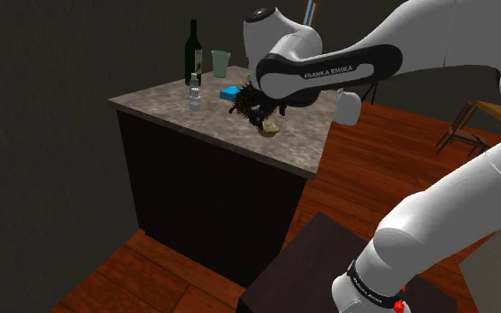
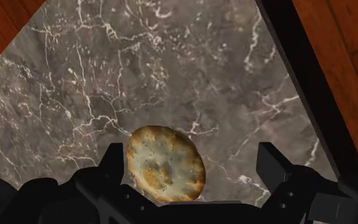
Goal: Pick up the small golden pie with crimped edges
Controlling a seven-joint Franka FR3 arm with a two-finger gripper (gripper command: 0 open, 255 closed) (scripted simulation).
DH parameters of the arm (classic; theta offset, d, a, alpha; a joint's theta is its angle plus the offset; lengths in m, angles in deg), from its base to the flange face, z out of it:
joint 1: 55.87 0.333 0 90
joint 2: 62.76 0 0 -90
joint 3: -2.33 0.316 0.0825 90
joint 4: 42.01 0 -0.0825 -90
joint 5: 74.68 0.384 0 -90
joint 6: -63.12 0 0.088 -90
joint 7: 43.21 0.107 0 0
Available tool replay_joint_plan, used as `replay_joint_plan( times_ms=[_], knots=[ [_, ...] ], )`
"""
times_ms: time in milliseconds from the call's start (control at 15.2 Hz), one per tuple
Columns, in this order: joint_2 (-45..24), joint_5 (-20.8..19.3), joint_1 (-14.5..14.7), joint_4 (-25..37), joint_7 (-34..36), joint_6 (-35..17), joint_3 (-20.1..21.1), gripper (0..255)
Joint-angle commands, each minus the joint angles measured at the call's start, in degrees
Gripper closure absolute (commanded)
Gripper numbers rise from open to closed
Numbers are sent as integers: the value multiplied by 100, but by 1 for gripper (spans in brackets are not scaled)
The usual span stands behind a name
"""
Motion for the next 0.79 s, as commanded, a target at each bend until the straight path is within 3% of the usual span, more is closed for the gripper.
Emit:
replay_joint_plan(
  times_ms=[0, 396, 726],
  knots=[
    [-443, -556, -124, 261, 294, -14, 143, 0],
    [-1740, -2139, -278, 1109, 1085, 235, 331, 0],
    [-1872, -2257, -276, 907, 1344, 19, 313, 0]
  ],
)
